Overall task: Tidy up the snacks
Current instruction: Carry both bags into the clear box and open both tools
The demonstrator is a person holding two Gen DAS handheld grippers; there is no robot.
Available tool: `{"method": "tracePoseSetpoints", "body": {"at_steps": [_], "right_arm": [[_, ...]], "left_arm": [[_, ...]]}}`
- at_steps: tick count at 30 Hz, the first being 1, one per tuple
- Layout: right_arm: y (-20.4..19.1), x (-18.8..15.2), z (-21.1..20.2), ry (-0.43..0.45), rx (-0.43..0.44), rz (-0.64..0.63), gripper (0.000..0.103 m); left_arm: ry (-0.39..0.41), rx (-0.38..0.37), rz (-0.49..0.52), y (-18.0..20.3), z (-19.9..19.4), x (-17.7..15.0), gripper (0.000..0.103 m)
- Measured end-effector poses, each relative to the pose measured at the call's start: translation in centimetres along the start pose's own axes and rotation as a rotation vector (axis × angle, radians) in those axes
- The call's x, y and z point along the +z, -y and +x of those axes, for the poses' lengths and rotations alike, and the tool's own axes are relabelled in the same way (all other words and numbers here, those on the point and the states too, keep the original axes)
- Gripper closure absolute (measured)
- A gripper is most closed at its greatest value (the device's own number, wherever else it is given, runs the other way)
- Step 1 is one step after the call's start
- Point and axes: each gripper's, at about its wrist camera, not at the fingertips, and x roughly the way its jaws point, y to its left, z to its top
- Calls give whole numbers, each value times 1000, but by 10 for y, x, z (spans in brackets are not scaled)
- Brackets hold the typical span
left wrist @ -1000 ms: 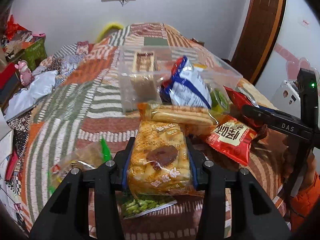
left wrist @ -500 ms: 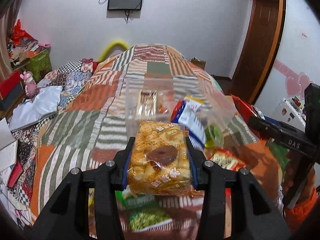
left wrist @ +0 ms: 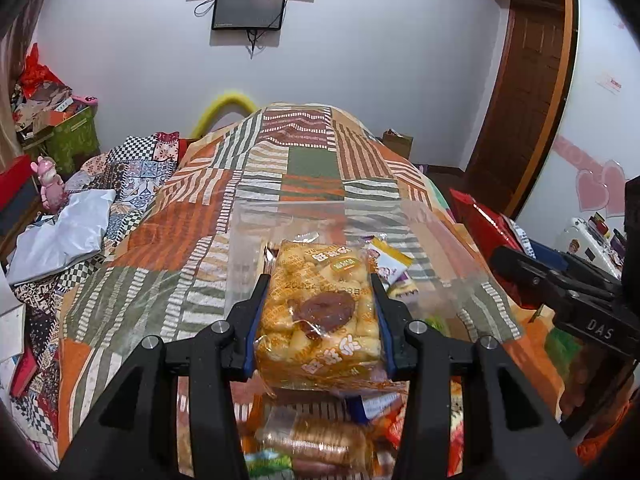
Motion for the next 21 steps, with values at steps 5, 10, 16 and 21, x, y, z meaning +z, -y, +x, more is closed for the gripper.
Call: {"method": "tracePoseSetpoints", "body": {"at_steps": [5,10,16,21], "right_arm": [[-4,11,15,-2,7,-23,40],[-8,17,40,-36,24,-44,40],[-11,15,71,-97,30,-61,40],[-2,13,82,-126,26,-45,41]], "left_arm": [[-27,4,-2,-1,23,12,58],[-69,3,13,0,50,19,58],[-85,-10,24,5,70,23,59],[-81,19,59,9,82,29,58]]}}
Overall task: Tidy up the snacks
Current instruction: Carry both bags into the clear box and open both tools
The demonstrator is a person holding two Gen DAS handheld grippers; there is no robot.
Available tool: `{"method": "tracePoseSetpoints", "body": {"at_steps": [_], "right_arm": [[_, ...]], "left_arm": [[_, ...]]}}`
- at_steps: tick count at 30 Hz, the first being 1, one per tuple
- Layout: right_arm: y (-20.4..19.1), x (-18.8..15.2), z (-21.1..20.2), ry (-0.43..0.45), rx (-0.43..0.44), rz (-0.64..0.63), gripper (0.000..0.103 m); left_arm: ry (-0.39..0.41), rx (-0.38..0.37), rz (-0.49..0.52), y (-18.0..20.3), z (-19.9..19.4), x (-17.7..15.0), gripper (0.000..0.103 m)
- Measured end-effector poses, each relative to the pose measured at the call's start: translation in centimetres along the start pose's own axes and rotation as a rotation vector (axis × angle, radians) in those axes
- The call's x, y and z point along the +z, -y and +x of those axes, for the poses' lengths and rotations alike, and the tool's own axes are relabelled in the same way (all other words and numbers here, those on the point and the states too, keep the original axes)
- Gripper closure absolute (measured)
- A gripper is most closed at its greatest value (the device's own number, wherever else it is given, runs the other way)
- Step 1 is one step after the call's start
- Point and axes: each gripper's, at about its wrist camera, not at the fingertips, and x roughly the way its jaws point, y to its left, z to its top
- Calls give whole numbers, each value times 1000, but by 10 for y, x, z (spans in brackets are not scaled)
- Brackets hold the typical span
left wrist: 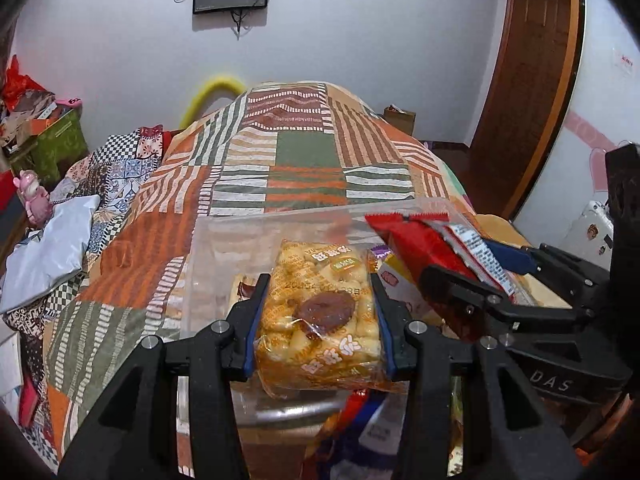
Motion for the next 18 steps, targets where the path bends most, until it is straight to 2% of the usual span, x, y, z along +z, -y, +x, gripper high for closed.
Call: {"method": "tracePoseSetpoints", "body": {"at_steps": [7,11,14,18], "right_arm": [[6,-3,12,-44,0,16,41],[4,-2,12,-49,-10,0,40],[3,-1,12,-52,-19,-12,40],[3,0,5,-44,-18,-14,40]], "left_arm": [[-41,6,3,1,19,6,58],[-36,22,8,0,18,5,55],[-49,19,-12,-4,19,4,48],[-47,2,-37,-9,12,3,48]]}}
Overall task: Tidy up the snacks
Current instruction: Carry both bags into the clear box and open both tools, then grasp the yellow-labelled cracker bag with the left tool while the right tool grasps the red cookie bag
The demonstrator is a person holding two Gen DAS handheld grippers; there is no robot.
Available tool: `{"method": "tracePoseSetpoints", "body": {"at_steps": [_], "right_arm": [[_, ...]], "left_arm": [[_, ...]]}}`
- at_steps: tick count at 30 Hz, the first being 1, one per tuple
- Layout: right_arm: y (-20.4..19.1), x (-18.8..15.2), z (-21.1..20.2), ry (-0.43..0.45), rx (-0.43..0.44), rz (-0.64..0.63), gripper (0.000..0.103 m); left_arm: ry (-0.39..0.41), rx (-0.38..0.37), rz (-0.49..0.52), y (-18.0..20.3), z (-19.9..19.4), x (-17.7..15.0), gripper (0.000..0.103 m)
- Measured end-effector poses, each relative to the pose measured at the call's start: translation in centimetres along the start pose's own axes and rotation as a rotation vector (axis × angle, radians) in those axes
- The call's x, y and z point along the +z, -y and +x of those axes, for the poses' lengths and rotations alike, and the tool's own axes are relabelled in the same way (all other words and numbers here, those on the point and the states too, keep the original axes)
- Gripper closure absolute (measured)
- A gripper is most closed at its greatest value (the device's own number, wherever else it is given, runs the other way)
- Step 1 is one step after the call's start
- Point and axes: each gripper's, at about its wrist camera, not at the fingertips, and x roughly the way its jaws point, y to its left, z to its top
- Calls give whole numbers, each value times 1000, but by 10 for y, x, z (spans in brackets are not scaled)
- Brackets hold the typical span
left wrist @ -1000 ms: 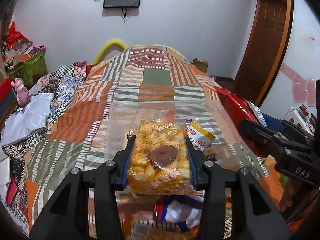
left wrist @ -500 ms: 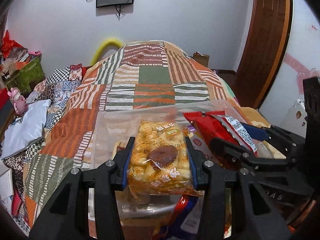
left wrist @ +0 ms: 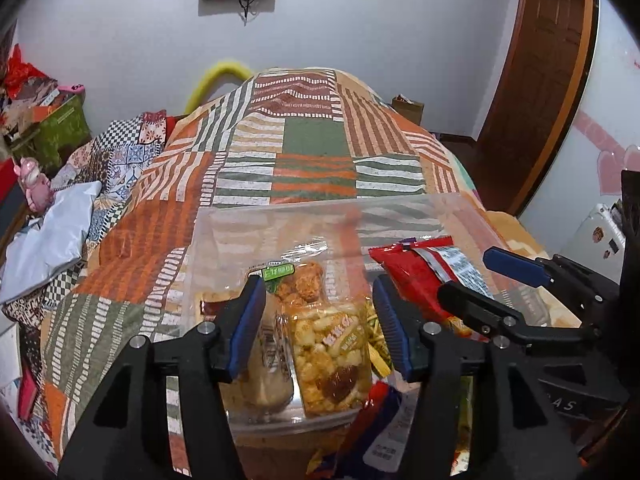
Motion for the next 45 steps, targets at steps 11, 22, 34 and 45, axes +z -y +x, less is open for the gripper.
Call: {"method": "tracePoseSetpoints", "body": {"at_steps": [11,22,34,45], "right_arm": [[-11,-7,-43,67,-4,-21,37],[-36,-37,-80,89,-14,-60,26],[-57,-77,-73,12,6,-61,19],[-60,-104,-41,-131,-11,-63,15]], "left_arm": [[49,-2,3,-7,-54,-16,42],[37,43,13,-29,-104,-63,31],[-43,86,-32,-65,-109,-120,25],[-110,94,-120,-99,-85,-156,8]]}}
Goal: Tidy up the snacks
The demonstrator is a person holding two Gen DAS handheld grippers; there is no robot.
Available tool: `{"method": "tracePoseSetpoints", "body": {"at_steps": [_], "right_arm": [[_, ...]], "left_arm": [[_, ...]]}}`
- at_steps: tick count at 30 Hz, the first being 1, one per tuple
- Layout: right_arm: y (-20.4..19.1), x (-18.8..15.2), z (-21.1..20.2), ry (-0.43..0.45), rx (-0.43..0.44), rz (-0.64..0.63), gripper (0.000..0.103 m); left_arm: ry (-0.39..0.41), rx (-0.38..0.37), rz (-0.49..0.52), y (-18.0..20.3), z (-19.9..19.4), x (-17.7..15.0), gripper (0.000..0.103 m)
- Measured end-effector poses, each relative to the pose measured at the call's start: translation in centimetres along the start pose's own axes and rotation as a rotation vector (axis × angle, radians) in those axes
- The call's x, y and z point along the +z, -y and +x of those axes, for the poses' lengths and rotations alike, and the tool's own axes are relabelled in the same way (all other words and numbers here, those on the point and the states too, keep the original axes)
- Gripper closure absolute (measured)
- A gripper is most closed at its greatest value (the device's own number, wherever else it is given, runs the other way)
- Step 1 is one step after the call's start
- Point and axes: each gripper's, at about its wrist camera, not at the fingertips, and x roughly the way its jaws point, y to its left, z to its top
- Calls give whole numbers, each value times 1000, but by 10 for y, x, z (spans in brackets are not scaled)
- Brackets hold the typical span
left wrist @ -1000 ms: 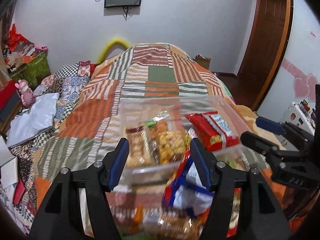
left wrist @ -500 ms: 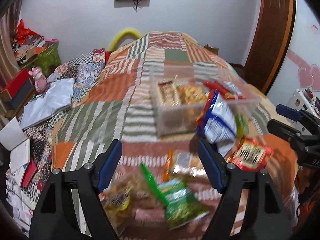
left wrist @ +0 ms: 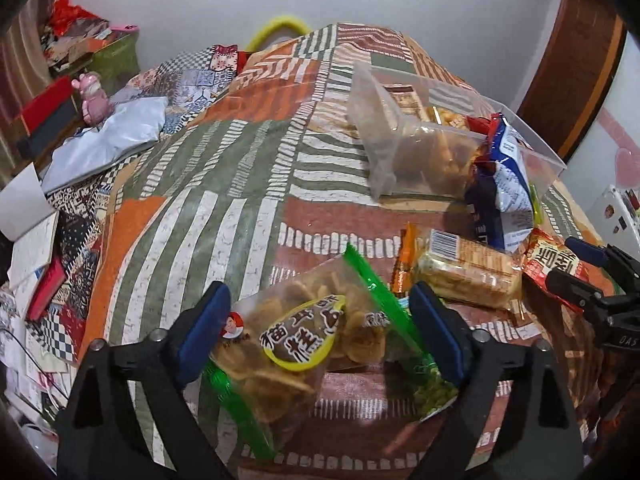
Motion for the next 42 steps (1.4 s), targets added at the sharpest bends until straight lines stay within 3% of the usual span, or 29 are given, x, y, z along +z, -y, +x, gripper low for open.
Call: {"method": "tracePoseSetpoints", "body": {"at_steps": [5,11,15,22,24,28,32,42], "right_arm": [[-1,-6,-1,2,-25,-9,5],[10,-11,4,-24,29,53,3],[12,-13,3,-16,48,66,4],[7,-16,1,1,70,55,19],[7,-17,-1,6,98,60,31],[5,-18,-4,14,95,62,33],[5,-18,-9,23,100,67,37],[7,-20,-29,61,115,76,44]], "left_arm": [[15,-3,-1,-1,2,-3,3],[3,16,40,5,9,-9,0],[-12,-5,14,-1,13,-8,0],[-13,-46,-49,-16,9,-15,0],[-6,-43,-38,-16,6,-19,0],[10,-38,-50,-19,3,-23,0],[30,-49,-49,-16,-3,-27,14],[49,-28,-29,-11,-21,-32,33]]}}
